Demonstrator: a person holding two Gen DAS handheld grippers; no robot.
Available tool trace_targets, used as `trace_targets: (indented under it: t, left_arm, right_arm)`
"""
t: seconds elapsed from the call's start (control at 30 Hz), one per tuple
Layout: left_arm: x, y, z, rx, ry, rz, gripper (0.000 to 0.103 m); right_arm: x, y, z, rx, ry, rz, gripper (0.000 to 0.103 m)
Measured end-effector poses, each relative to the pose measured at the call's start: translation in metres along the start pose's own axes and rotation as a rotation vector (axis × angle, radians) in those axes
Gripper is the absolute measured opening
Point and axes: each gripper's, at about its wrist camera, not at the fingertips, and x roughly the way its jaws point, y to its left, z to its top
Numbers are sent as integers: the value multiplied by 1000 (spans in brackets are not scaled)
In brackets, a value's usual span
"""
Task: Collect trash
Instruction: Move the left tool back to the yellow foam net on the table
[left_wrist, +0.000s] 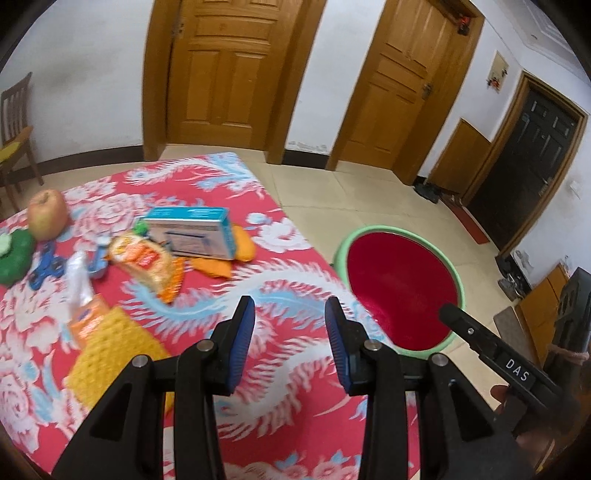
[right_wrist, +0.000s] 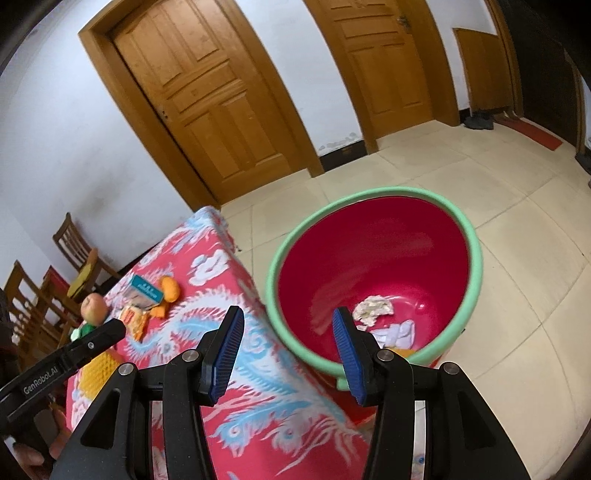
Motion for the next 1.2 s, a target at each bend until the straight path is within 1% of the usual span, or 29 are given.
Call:
trace_targets:
  t: [0.1, 0.2, 0.3, 0.6, 0.8, 0.87, 0.97, 1.2]
  left_arm:
    - [-9, 12, -3, -20, -11, 19, 39]
    - [-18, 25, -7, -39, -21, 39, 39]
    - [-27, 38, -11, -62, -30, 55, 39]
    - [-48, 75, -24, -124, -50, 108, 40]
    - [-53, 98, -35, -167, -44, 139, 45]
    - [-52, 106, -39, -188, -43, 143, 47]
    - [-46, 116, -45, -215, -32, 138, 47]
    - [-31, 128, -56, -259, 6, 94, 47]
  right_arm:
    - [-1, 8, -4, -15, 7, 10, 57]
    - [-1, 17, -8, -29, 15, 18, 58]
    - [-1, 24, -12, -40, 24, 24, 61]
    - [-1, 46, -24, -83, 42, 37, 62]
    - [1, 57, -31, -100, 58, 35, 64]
    - [2, 61, -33, -108, 63, 35, 64]
    - [4, 66, -36, -121, 71, 33, 64]
    - [9, 76, -39, -138, 90, 23, 65]
